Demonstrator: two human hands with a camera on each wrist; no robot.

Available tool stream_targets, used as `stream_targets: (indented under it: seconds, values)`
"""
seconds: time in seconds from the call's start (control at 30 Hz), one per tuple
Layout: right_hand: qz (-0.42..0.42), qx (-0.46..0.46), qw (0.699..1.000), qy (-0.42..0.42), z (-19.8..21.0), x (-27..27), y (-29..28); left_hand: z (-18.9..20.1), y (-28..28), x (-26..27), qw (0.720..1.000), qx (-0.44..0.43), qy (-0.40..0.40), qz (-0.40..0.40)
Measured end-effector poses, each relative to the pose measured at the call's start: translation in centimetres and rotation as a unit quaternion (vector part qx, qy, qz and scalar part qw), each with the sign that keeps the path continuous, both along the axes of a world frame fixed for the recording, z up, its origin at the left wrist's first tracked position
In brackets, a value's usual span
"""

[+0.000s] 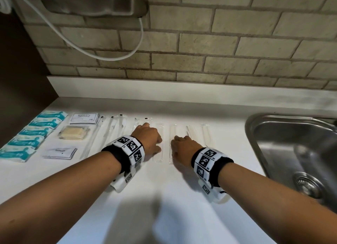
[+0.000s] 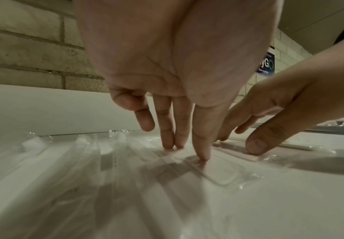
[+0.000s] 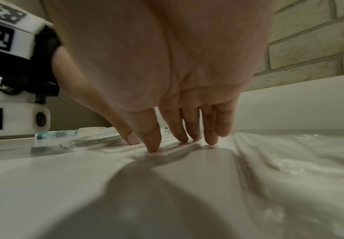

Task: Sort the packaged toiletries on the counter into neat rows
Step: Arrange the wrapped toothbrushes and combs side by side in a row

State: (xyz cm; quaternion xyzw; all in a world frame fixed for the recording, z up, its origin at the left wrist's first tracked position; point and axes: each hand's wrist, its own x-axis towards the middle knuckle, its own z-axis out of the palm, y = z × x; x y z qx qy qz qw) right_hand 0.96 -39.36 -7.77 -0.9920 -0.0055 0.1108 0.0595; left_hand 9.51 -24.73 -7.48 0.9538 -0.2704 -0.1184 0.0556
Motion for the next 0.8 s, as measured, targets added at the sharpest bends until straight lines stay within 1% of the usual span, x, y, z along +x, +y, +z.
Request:
stream_targets:
  seconds: [0.3,0.47,0.57,0.63,0.73,0.8]
  values:
    - [0.002,0.017,1.000,0.010,-0.5,0.0,0.0,-0.5,0.0,0.4,1.000,0.005,0.004,-0.001]
    - [0.008,0.022,1.000,0.004,-0.8,-0.1,0.0,-0.4,0.0,0.5,0.999,0.016,-0.009,-0.028]
    - [-0.003,0.060,0.998,0.005,-0.2,-0.3,-0.2,0.2,0.0,0.3,0.998,0.027,-0.016,-0.057]
    - [-0.029,0.081,0.996,-0.011,0.6,-0.4,-1.0,0.8,-0.3,0.2,0.997,0.012,-0.029,-0.065]
    - [-0.131,0.062,0.988,-0.046,2.2,-0.8,-3.3,1.8,-1.4,-0.3,0.995,-0.034,-0.056,-0.075]
    - [-0.187,0.037,0.981,-0.022,2.7,-1.2,-5.1,2.1,-2.7,-0.5,0.992,-0.058,-0.061,-0.093]
